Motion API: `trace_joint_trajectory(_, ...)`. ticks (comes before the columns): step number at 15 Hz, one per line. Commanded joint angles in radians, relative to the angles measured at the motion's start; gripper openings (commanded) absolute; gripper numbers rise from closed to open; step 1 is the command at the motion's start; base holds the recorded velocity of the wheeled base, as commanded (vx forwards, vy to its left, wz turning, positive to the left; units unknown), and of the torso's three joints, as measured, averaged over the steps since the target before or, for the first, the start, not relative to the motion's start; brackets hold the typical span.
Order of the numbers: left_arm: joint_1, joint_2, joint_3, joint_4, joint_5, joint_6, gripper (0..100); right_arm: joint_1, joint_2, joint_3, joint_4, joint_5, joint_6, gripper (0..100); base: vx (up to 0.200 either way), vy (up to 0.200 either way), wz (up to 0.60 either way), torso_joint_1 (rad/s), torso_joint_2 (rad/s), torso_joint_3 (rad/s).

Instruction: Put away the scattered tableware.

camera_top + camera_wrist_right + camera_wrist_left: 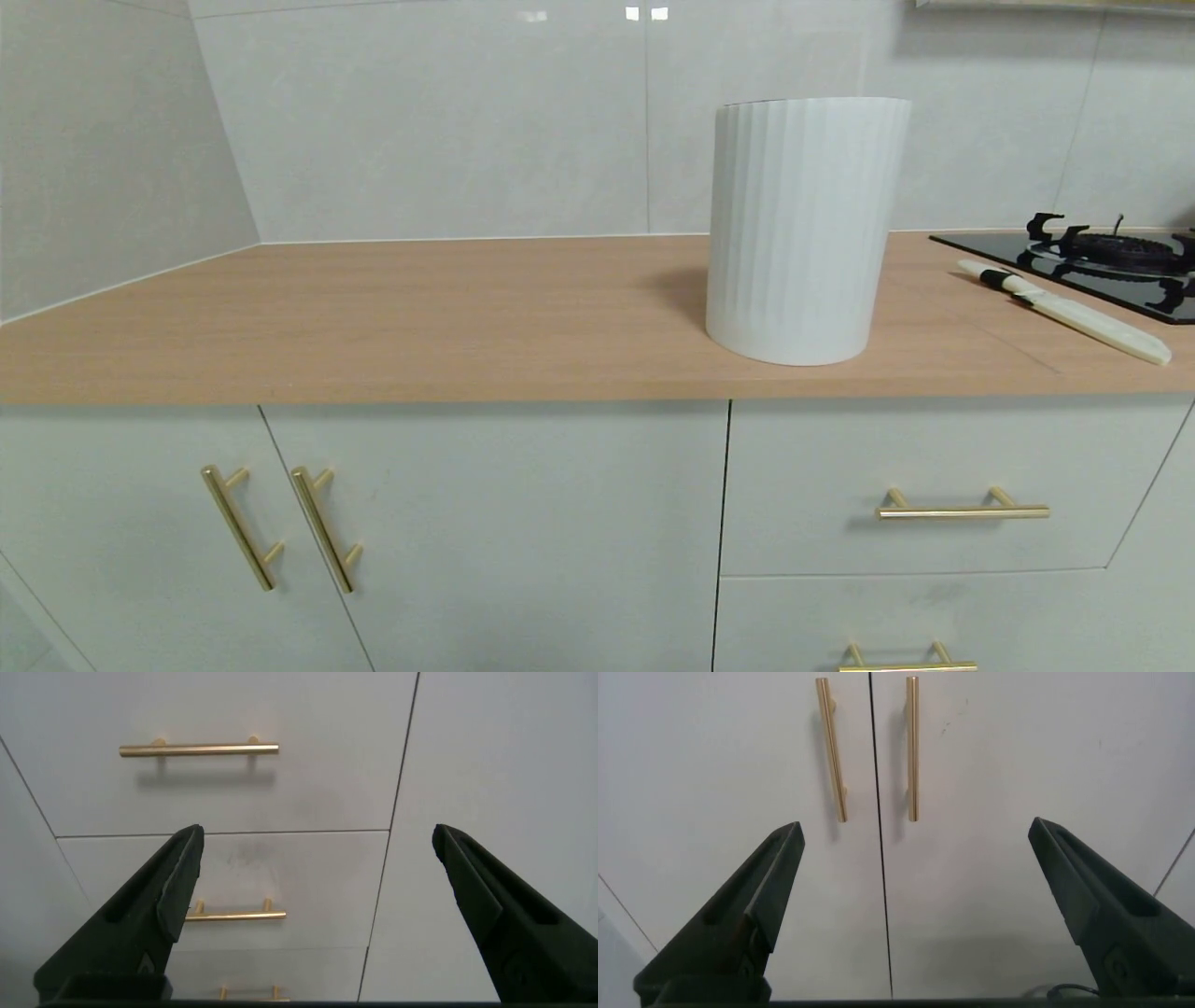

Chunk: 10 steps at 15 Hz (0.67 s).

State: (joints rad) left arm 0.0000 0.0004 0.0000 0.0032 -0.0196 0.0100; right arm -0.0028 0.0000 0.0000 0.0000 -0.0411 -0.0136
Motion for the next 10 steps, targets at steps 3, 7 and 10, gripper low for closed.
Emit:
trace_joint_trajectory(3,0.000,0.000,0.000,0.000,0.000,0.001,100,0.000,0.002,0.000,0.000,0.000,0.000,100,0.000,-0.133,0.00,0.002,0.00,0.002)
trace_joint_trajectory(7,0.000,0.000,0.000,0.000,0.000,0.001,100,0.000,0.002,0.000,0.000,0.000,0.000,100,0.000,-0.200,0.00,0.002,0.00,-0.001)
trace_joint_trajectory(10,0.000,0.000,0.000,0.000,0.000,0.001,100,0.000,0.002,0.000,0.000,0.000,0.000,100,0.000,-0.200,0.00,0.002,0.01,0.002)
